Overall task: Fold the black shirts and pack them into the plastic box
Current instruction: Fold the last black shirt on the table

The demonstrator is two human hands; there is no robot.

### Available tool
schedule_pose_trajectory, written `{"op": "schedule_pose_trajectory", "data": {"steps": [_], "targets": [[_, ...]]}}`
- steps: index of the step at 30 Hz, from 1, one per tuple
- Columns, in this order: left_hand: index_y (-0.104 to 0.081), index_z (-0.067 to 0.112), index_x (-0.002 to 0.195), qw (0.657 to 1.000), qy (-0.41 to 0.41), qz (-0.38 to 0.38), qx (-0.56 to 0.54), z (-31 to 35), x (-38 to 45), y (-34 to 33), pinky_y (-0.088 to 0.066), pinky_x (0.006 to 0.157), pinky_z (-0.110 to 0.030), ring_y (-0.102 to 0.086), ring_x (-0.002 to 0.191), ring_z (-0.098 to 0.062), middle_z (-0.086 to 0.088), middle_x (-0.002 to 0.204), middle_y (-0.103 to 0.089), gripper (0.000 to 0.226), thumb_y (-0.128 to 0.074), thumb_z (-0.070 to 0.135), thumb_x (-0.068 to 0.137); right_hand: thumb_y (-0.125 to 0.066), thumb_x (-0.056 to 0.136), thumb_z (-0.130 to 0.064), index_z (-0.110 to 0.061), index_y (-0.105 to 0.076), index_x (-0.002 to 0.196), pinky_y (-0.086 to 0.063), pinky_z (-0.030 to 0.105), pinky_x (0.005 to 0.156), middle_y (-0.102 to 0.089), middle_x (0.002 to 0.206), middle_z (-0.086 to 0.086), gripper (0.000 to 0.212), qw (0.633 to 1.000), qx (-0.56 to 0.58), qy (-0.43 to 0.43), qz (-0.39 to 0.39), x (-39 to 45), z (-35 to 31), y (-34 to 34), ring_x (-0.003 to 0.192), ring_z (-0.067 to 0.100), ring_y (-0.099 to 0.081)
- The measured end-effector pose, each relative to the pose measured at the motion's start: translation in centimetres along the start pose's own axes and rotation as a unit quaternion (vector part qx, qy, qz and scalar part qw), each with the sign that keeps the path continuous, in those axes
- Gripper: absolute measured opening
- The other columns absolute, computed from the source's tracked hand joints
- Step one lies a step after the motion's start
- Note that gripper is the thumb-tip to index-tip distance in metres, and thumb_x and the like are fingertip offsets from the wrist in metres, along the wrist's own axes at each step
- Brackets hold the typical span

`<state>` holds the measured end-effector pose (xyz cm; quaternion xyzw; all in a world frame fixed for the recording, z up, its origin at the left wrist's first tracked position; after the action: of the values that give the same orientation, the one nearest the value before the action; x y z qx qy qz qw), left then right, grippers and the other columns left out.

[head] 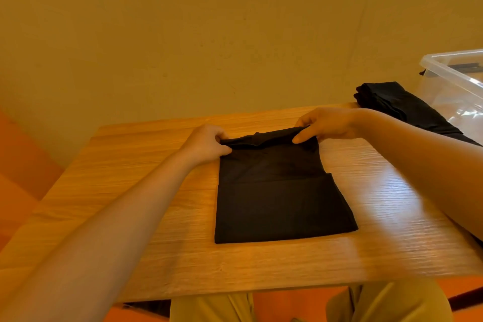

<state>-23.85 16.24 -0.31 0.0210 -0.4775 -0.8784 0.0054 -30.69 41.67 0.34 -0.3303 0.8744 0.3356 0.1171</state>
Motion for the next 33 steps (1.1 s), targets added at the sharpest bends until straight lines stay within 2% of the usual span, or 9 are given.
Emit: {"op": "schedule_pose_trajectory", "data": {"steps": [5,9,12,16,18,20,23,28,33], "targets": [[-0.066,0.024,0.095,0.998,-0.017,0.011,-0.059,0.3,-2.0,1.4,-0.038,0.062,-0.019,-0.051,0.079,-0.002,0.012,0.086,-0.057,0.011,-0.07,0.019,0.086,-0.069,0.083,-0.009,-0.015,-0.061,0.085,-0.049,0.022,0.073,-0.061,0.081,-0.003,0.011,0.993,0.091,0.051,0.06,-1.9,0.2,0.2,0.08,0.01,-0.059],[-0.065,0.028,0.09,0.994,-0.067,0.055,-0.066,0.7,-4.9,2.2,-0.037,0.061,-0.003,-0.053,0.074,0.008,0.017,0.083,-0.06,0.016,-0.072,0.016,0.083,-0.073,0.08,-0.011,-0.02,-0.064,0.095,-0.049,0.016,0.073,-0.068,0.092,-0.006,0.02,0.981,0.027,0.119,0.153,-5.3,0.0,-0.8,0.086,0.006,-0.065],[-0.068,0.026,0.091,0.985,-0.14,0.084,-0.051,1.0,-7.8,2.2,-0.035,0.073,0.003,-0.053,0.085,0.017,0.019,0.087,-0.062,0.019,-0.074,0.011,0.081,-0.075,0.077,-0.01,-0.025,-0.065,0.095,-0.051,0.014,0.083,-0.068,0.096,-0.008,0.025,0.965,-0.027,0.194,0.173,-8.8,0.2,-2.6,0.092,0.001,-0.065],[-0.071,0.02,0.092,0.968,-0.23,0.098,-0.015,0.1,-11.7,1.3,-0.043,0.087,-0.01,-0.058,0.098,0.002,0.017,0.094,-0.065,0.019,-0.076,0.007,0.077,-0.074,0.077,-0.017,-0.036,-0.062,0.1,-0.045,0.007,0.085,-0.065,0.095,-0.02,0.032,0.938,-0.127,0.246,0.208,-12.7,2.0,-5.7,0.096,-0.005,-0.062],[-0.072,0.021,0.093,0.966,-0.239,0.092,-0.013,-0.7,-13.3,0.6,-0.044,0.09,-0.017,-0.058,0.101,0.001,0.019,0.099,-0.065,0.014,-0.073,0.019,0.079,-0.073,0.078,-0.016,-0.03,-0.065,0.102,-0.046,0.008,0.083,-0.064,0.096,-0.018,0.029,0.921,-0.159,0.273,0.228,-13.8,3.1,-7.6,0.095,-0.003,-0.061],[-0.072,0.024,0.095,0.967,-0.239,0.088,-0.015,-1.5,-14.7,-0.1,-0.043,0.09,-0.018,-0.056,0.104,0.004,0.021,0.102,-0.064,0.021,-0.061,0.034,0.08,-0.066,0.084,-0.027,-0.023,-0.068,0.103,-0.047,0.012,0.083,-0.061,0.102,-0.016,0.019,0.906,-0.175,0.304,0.236,-14.5,4.2,-9.3,0.096,-0.001,-0.06],[-0.071,0.027,0.098,0.968,-0.235,0.093,-0.004,-2.4,-15.9,-1.2,-0.041,0.093,-0.02,-0.055,0.107,0.004,0.021,0.103,-0.064,0.025,-0.055,0.036,0.081,-0.049,0.092,-0.047,-0.025,-0.067,0.103,-0.047,0.016,0.087,-0.057,0.107,-0.017,0.031,0.901,-0.17,0.32,0.239,-15.1,5.5,-10.9,0.104,-0.001,-0.057],[-0.069,0.029,0.099,0.962,-0.257,0.091,0.02,-3.1,-16.9,-2.5,-0.039,0.093,-0.025,-0.055,0.106,0.001,0.017,0.104,-0.064,0.02,-0.057,0.03,0.083,-0.055,0.089,-0.03,-0.021,-0.069,0.1,-0.049,0.027,0.085,-0.059,0.104,-0.009,0.02,0.869,-0.218,0.355,0.267,-15.6,5.9,-11.9,0.103,0.008,-0.058],[-0.071,0.025,0.088,0.95,-0.272,0.155,0.013,-1.9,-17.2,-1.6,-0.033,0.094,-0.033,-0.057,0.105,0.0,0.016,0.103,-0.065,0.017,-0.055,0.028,0.084,-0.059,0.089,-0.032,-0.014,-0.072,0.094,-0.048,0.025,0.086,-0.064,0.097,-0.009,0.022,0.856,-0.204,0.382,0.282,-16.8,3.9,-11.5,0.099,0.006,-0.059]]}}
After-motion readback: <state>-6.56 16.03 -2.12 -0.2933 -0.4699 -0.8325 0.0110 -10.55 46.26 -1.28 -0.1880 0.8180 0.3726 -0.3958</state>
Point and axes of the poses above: each hand's wrist, its own x-axis towards the middle knuckle, its own y-axis out of the back of the hand, z = x × y, the point moved 3 cm from there along x, towards the middle knuckle
